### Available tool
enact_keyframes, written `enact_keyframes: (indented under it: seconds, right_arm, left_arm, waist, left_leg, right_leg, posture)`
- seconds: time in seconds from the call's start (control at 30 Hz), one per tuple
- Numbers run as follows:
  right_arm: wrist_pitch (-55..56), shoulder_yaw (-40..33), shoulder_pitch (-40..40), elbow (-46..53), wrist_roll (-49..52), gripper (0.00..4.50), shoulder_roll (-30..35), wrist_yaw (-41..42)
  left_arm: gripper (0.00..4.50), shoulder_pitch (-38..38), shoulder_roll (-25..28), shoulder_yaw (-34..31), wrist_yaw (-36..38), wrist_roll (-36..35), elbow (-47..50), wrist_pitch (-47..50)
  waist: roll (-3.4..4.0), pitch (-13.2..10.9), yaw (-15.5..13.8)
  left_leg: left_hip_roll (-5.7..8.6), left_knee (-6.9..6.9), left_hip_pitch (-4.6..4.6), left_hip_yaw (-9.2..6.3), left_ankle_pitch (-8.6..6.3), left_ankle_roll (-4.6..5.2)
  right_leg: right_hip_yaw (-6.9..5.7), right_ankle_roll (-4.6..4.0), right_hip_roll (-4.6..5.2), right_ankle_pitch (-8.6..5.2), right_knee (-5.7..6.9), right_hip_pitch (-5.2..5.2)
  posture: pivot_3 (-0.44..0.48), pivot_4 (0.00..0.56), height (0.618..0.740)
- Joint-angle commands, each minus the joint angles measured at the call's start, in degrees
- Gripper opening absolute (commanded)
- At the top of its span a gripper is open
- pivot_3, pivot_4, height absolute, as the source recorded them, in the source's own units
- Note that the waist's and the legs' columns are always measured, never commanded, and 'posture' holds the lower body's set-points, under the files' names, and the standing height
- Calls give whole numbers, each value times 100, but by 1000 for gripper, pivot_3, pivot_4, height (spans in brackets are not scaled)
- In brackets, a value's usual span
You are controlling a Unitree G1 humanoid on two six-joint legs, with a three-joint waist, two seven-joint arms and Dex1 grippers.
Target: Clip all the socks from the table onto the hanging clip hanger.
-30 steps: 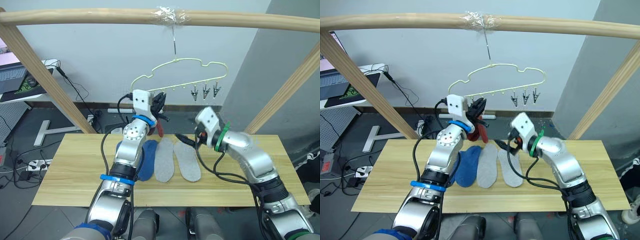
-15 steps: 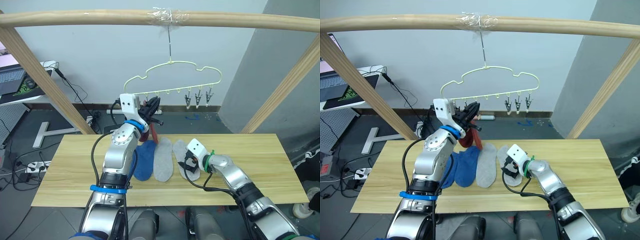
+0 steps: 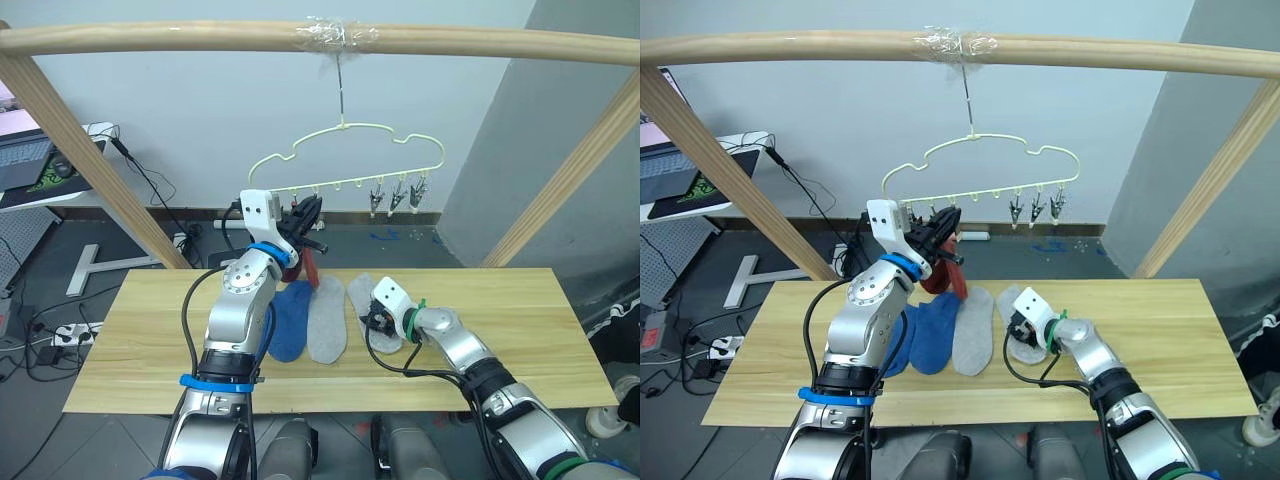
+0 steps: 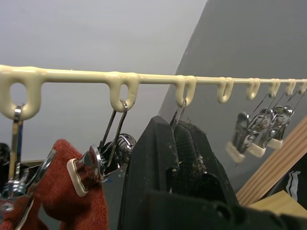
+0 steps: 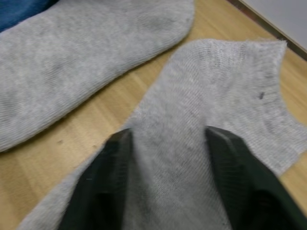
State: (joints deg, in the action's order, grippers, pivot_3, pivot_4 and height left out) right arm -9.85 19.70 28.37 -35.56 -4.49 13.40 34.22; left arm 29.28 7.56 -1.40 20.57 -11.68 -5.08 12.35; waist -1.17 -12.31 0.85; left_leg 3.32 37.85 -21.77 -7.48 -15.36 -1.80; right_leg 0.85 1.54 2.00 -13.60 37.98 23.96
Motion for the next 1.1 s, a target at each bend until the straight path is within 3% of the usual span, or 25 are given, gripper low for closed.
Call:
enact_keyframes:
  seconds: [0.03, 0.13, 0.5, 0.67, 0.87, 1.1]
  right_arm:
    - [-409, -46, -282, 146, -49, 1056, 183, 197]
    - [-495, -80, -447, 444, -44, 13, 331, 346]
    - [163, -334, -1077, 2282, 39, 13, 933, 489]
    - [201, -715, -1361, 3514, 312, 13, 831, 259]
    - [428, -735, -1474, 4210, 301, 13, 616, 11]
    - [435, -712, -1317, 4325, 360, 13, 249, -222]
  left_arm:
    - [0, 1, 18, 28, -22, 17, 108, -5]
    - [0, -15, 13, 31, -12, 7, 126, -2]
    - [0, -113, -48, -205, -85, -336, 247, 284]
    - [0, -80, -369, -855, -312, -1521, 431, 1360]
    - [0, -3, -674, -1714, -799, -3230, 571, 2704]
    - [0, 86, -626, -1844, -990, -3754, 594, 2932]
  waist:
    - [0, 0, -2]
    - [0, 0, -15]
    - [1, -1, -45]
    - [0, -1, -42]
    - [0, 0, -36]
    - [-1, 1, -40]
  left_leg:
    - [0, 0, 0, 0, 0, 0]
    - [1, 1, 1, -2, 0, 0]
    - [-1, -1, 1, -7, 1, -3]
    - [-3, 0, -1, -9, 0, -2]
    - [-3, 0, 0, -8, 6, -13]
    - [-2, 0, 2, -8, 16, -30]
  right_leg:
    - [0, 0, 0, 0, 0, 0]
    - [0, 1, 0, 0, -2, -5]
    - [3, 27, 1, -16, -9, -10]
    - [4, 30, 1, -18, -10, -10]
    - [3, 31, 2, -18, -14, -11]
    - [4, 30, 1, -18, -12, -12]
  posture:
    - [40, 228, 740]
    - [41, 224, 740]
    - [37, 213, 740]
    - [28, 205, 740]
    - [15, 192, 740]
    - [12, 183, 740]
